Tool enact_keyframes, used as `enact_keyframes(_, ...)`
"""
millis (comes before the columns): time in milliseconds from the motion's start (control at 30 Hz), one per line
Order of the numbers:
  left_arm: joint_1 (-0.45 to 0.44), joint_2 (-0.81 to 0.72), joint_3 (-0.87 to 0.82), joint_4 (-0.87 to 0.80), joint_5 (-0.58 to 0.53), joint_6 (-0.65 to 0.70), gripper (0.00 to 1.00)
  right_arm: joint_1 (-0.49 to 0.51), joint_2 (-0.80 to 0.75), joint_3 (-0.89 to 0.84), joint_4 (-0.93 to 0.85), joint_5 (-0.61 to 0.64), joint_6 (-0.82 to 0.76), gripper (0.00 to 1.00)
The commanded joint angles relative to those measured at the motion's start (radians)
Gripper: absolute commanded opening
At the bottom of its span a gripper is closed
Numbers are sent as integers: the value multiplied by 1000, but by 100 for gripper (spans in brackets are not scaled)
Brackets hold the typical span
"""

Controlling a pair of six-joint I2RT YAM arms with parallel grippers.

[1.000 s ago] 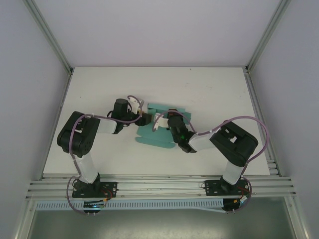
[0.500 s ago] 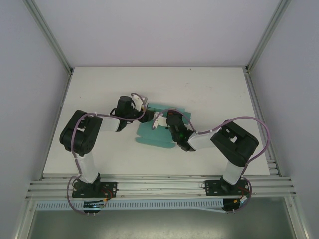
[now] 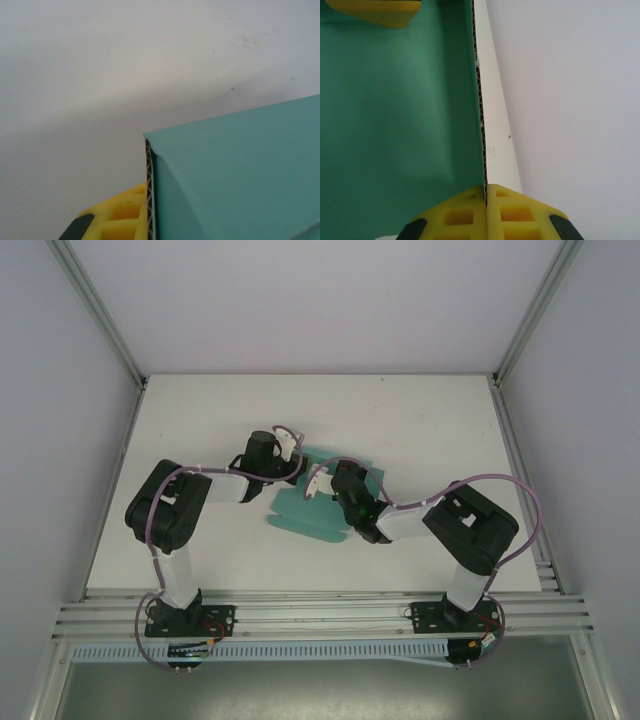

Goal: Assemble paper box

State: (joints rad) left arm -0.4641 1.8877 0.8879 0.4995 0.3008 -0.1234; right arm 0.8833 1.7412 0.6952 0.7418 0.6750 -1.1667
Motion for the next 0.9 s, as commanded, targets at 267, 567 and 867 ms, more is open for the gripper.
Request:
enact_keyframes(267,-25,10,-12,-108,-231,-101,12,12,-11,33,-63,45,65,0)
enact_keyframes(567,-22,-170,-92,-117,-49,-113,81,10,-3,40,-51,66,61,0)
enact_keyframes(867,-14,-230,-145,-133,-108,-152,68,11,-20,33,-48,62,56,0)
